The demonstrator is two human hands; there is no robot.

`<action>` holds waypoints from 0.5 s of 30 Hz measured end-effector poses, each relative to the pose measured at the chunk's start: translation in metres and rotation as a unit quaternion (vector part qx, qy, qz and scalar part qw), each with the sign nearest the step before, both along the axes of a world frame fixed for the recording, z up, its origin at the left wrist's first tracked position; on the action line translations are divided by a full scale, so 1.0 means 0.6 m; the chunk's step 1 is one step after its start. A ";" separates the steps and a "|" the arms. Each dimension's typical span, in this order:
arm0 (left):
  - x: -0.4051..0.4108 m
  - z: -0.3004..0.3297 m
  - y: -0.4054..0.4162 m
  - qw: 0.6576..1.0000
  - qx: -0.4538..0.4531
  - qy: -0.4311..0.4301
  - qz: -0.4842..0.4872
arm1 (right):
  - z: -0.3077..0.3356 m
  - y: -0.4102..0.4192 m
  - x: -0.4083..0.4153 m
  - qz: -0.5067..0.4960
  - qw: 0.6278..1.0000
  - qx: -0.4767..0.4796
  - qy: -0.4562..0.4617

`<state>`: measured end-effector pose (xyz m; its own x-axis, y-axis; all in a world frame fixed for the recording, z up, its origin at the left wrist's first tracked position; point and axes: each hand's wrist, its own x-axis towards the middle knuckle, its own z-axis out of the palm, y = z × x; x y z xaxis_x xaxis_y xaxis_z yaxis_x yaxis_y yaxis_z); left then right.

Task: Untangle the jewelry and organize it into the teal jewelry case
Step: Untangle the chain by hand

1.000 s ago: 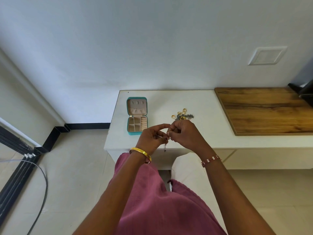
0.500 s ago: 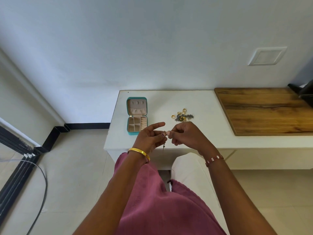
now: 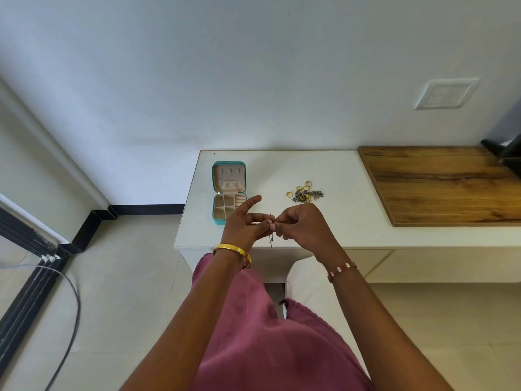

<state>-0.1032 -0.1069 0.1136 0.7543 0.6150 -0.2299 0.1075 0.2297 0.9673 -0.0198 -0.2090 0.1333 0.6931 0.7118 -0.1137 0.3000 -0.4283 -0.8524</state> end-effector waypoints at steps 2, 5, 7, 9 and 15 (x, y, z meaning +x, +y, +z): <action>-0.001 0.001 -0.003 1.000 0.006 0.000 0.014 | -0.003 0.004 -0.005 -0.008 1.000 0.005 -0.011; -0.004 -0.005 -0.005 1.000 0.000 -0.003 0.024 | -0.006 0.009 -0.012 -0.018 0.999 0.006 -0.039; -0.004 -0.009 -0.004 1.000 0.001 -0.005 0.023 | -0.007 0.010 -0.013 -0.028 0.998 0.005 -0.057; -0.004 -0.011 -0.003 1.000 0.008 -0.001 0.016 | -0.006 0.010 -0.012 -0.032 0.998 0.003 -0.047; -0.004 -0.007 -0.005 0.999 -0.014 -0.006 0.032 | -0.004 0.007 -0.008 -0.032 0.999 0.011 0.005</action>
<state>-0.1056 -0.1098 0.1093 0.7165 0.6552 -0.2394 0.0804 0.2634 0.9613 -0.0247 -0.2046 0.1306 0.7358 0.6689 -0.1055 0.2641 -0.4269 -0.8649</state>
